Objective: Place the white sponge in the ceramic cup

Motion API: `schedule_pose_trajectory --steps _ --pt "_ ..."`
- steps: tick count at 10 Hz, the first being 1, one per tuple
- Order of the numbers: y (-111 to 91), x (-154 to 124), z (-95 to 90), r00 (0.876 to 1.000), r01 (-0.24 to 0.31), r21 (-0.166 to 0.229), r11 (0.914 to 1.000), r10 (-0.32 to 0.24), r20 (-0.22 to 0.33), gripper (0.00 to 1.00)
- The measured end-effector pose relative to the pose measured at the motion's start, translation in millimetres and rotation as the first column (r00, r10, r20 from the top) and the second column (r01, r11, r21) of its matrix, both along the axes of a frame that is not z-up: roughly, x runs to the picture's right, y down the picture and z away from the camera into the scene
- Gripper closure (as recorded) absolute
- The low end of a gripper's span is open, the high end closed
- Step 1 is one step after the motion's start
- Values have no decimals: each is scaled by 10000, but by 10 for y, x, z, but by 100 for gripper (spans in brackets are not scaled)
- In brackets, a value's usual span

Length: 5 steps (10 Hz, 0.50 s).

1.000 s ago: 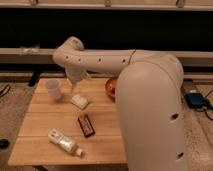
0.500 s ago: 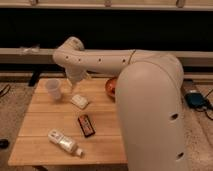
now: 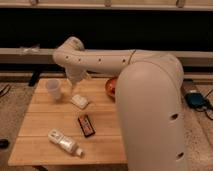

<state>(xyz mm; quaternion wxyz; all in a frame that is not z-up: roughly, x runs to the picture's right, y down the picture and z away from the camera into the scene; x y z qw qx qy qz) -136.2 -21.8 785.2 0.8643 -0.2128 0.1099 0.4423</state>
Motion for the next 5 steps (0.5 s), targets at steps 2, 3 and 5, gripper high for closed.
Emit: schedule_pose_trajectory --steps 2,3,5 --pt "1 -101 39 9986 86 -87 9999 -81 523 20" --pt "45 -260 75 9931 266 -208 9994 -240 1149 20" --pt "320 -753 209 9480 1015 -692 9924 -754 3093 20"
